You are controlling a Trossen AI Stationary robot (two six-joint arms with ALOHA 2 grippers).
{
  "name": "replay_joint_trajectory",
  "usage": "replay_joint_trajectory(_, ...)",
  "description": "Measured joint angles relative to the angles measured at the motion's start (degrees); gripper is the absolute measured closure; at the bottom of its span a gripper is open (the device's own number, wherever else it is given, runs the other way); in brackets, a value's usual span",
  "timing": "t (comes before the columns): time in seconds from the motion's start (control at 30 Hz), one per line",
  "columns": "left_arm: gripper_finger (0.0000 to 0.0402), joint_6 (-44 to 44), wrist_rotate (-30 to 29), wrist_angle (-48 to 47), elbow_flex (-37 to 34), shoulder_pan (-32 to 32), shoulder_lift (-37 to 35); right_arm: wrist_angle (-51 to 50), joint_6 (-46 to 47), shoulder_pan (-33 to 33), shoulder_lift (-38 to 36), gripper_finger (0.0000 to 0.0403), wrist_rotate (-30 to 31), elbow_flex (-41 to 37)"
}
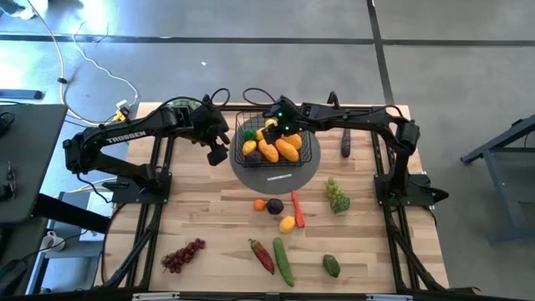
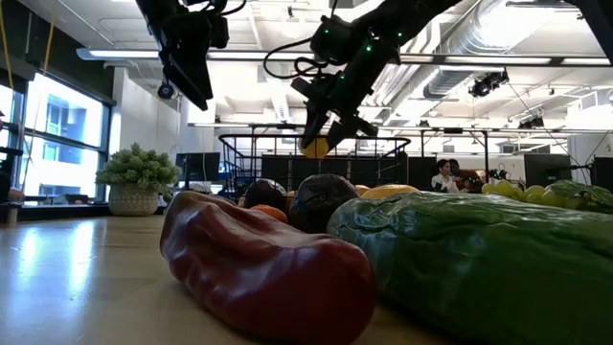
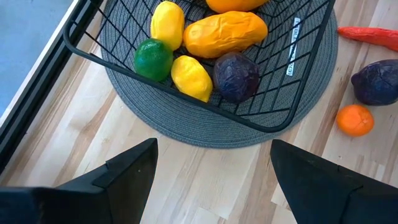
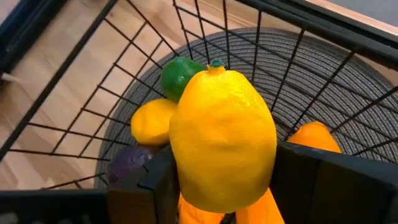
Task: Build produce basket
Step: Put the lemon into the black wire basket, then put the orange into the black wire basket
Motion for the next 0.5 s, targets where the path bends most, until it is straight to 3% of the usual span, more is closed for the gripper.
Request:
replay_joint_trajectory(0.13, 0.0101, 0.0, 0.0, 0.0, 0.0, 0.0, 0.0, -0.1, 0.0, -0.6, 0.0, 0.0215, -0.9, 0.0)
replay_joint_trajectory(0.37, 0.0101, 0.0, 0.0, 0.0, 0.0, 0.0, 0.0, -0.8, 1.3, -1.5, 0.0, 0.016, -1.5, 0.0)
replay_joint_trajectory(0.5, 0.0101, 0.0, 0.4, 0.0, 0.0, 0.0, 0.0, -0.8, 2.6, -2.0, 0.0, 0.0148, -3.2, 0.0)
